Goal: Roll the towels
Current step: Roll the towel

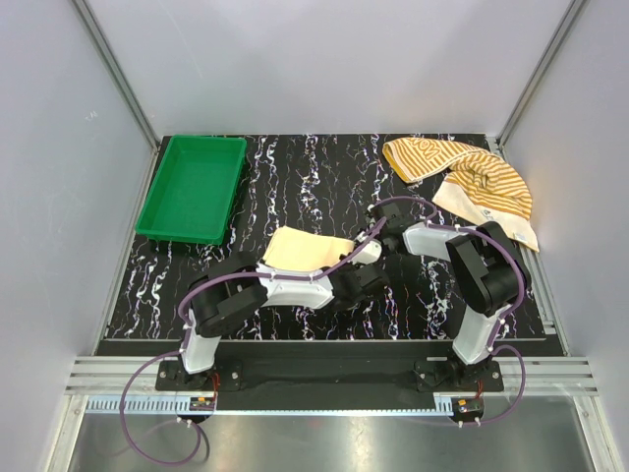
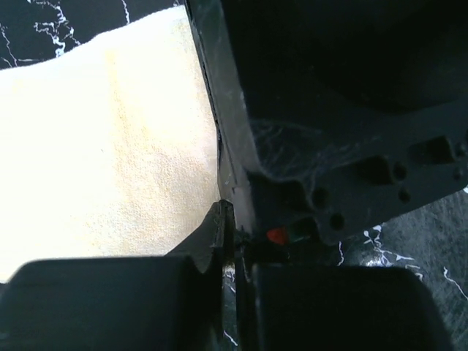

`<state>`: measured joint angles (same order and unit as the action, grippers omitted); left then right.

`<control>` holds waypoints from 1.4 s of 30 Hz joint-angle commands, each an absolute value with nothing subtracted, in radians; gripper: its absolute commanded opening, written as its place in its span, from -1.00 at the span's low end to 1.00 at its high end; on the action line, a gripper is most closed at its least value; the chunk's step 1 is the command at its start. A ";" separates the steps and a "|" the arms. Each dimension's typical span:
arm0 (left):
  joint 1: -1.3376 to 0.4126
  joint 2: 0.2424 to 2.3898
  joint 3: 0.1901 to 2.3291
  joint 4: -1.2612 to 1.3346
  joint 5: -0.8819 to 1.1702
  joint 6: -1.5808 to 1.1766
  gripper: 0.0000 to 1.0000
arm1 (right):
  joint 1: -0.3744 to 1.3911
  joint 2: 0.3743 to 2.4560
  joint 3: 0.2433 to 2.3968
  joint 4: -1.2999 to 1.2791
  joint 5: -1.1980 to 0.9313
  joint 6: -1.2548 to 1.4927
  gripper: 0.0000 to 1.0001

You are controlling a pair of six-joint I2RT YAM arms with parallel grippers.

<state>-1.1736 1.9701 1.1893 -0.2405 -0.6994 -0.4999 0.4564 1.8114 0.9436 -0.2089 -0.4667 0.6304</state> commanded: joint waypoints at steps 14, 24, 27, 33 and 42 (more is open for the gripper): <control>-1.172 1.910 1.150 -0.336 -0.585 -0.554 -1.00 | 0.350 1.602 1.112 -0.653 -0.032 0.472 0.99; -1.149 1.798 1.129 -0.269 -0.351 -0.577 -1.00 | 0.212 1.413 1.029 -0.689 -0.006 0.502 0.99; -1.137 1.772 1.111 -0.233 -0.284 -0.595 -1.00 | 0.206 1.341 0.986 -0.678 -0.023 0.511 0.99; -1.042 1.694 0.984 -0.063 -0.095 -0.716 -1.00 | 0.206 1.210 0.879 -0.612 -0.170 0.558 0.99; -0.887 1.560 0.706 0.311 0.158 -0.928 -1.00 | 0.206 1.025 0.568 -0.217 -0.537 0.736 0.82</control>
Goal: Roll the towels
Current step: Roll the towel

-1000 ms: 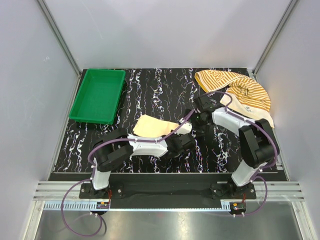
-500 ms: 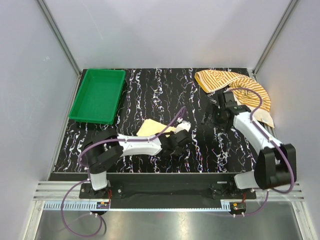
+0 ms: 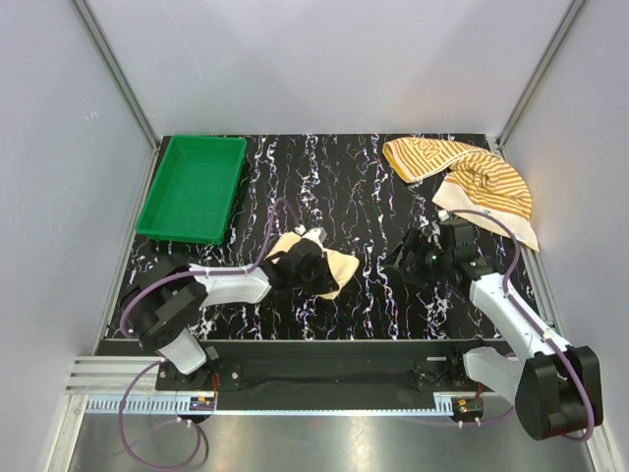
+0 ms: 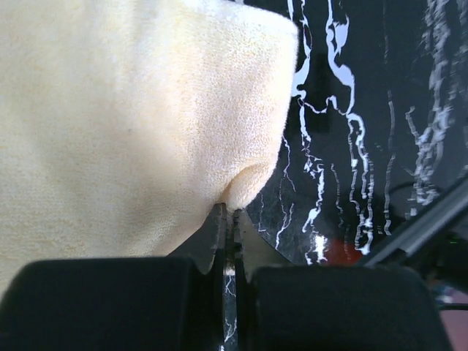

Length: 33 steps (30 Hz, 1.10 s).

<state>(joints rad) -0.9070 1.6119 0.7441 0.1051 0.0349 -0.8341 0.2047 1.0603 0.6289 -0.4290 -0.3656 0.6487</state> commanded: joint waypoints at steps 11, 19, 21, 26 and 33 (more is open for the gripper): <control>-0.778 1.555 0.499 0.790 0.341 -1.213 -1.00 | 0.227 1.084 0.503 -0.026 -0.629 0.773 0.69; -0.753 1.702 0.339 1.164 0.330 -1.445 -1.00 | 0.317 1.207 0.448 0.161 -0.612 0.841 0.60; -0.752 1.797 0.305 1.339 0.333 -1.495 -1.00 | 0.383 1.256 0.466 0.196 -0.577 0.850 0.59; -0.749 2.022 0.270 1.666 0.327 -1.640 -1.00 | 0.439 1.351 0.492 0.256 -0.540 0.868 0.56; -0.732 2.013 0.239 1.646 0.307 -1.652 -1.00 | 0.457 1.408 0.495 0.268 -0.514 0.865 0.48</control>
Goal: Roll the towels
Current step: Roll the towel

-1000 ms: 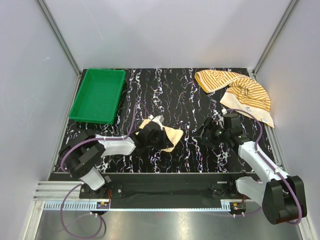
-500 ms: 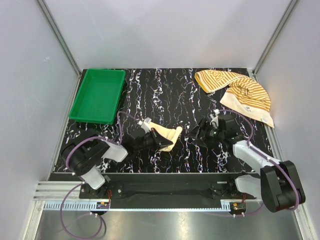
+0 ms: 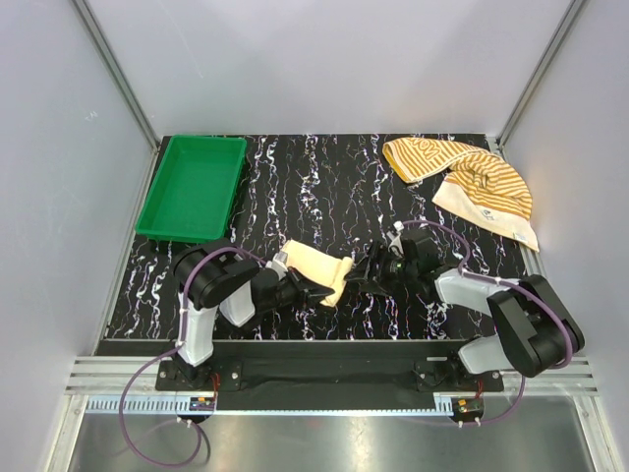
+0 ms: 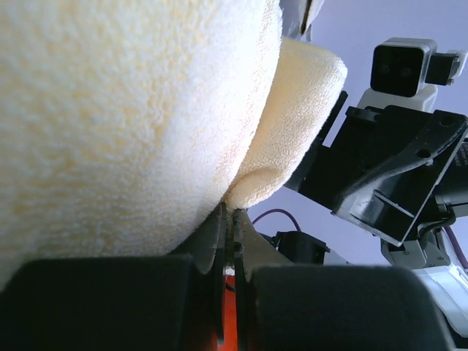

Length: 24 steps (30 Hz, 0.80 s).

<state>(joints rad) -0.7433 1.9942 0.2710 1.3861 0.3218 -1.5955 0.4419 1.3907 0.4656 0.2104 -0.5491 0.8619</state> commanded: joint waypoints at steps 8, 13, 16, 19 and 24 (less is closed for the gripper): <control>-0.726 2.025 0.236 1.606 0.314 -1.692 -1.00 | 0.477 1.523 0.509 0.345 -0.489 0.859 0.43; -0.718 2.065 0.238 1.647 0.328 -1.709 -1.00 | 0.480 1.626 0.538 0.397 -0.491 0.859 0.40; -0.713 2.072 0.236 1.652 0.334 -1.709 -1.00 | 0.486 1.673 0.543 0.461 -0.500 0.868 0.31; -0.707 2.069 0.236 1.651 0.339 -1.707 -1.00 | 0.495 1.712 0.542 0.495 -0.512 0.880 0.16; -0.703 2.068 0.241 1.644 0.342 -1.706 -1.00 | 0.506 1.730 0.531 0.560 -0.528 0.890 -0.08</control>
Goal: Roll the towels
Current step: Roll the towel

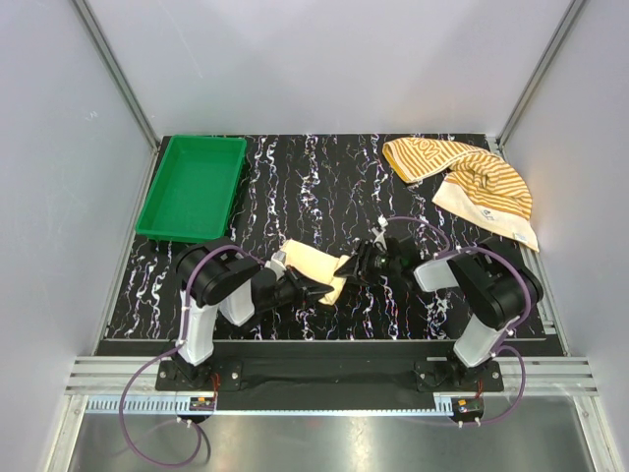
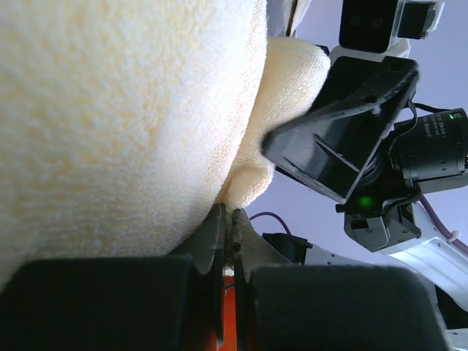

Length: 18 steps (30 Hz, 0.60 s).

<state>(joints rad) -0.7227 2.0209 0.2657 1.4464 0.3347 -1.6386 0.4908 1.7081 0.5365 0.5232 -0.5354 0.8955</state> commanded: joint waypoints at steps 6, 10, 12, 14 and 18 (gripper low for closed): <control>-0.703 2.063 0.238 1.641 0.341 -1.698 -1.00 | 0.512 1.700 0.554 0.497 -0.506 0.870 -1.00; -0.704 2.036 0.239 1.611 0.350 -1.678 -0.92 | 0.511 1.663 0.592 0.366 -0.491 0.832 -1.00; -0.703 1.993 0.245 1.547 0.363 -1.648 -0.52 | 0.511 1.641 0.620 0.295 -0.474 0.815 -1.00; -0.703 1.950 0.253 1.475 0.370 -1.615 -0.28 | 0.512 1.606 0.646 0.177 -0.446 0.781 -1.00; -0.703 1.788 0.261 1.178 0.376 -1.495 0.21 | 0.512 1.563 0.744 -0.042 -0.404 0.718 -1.00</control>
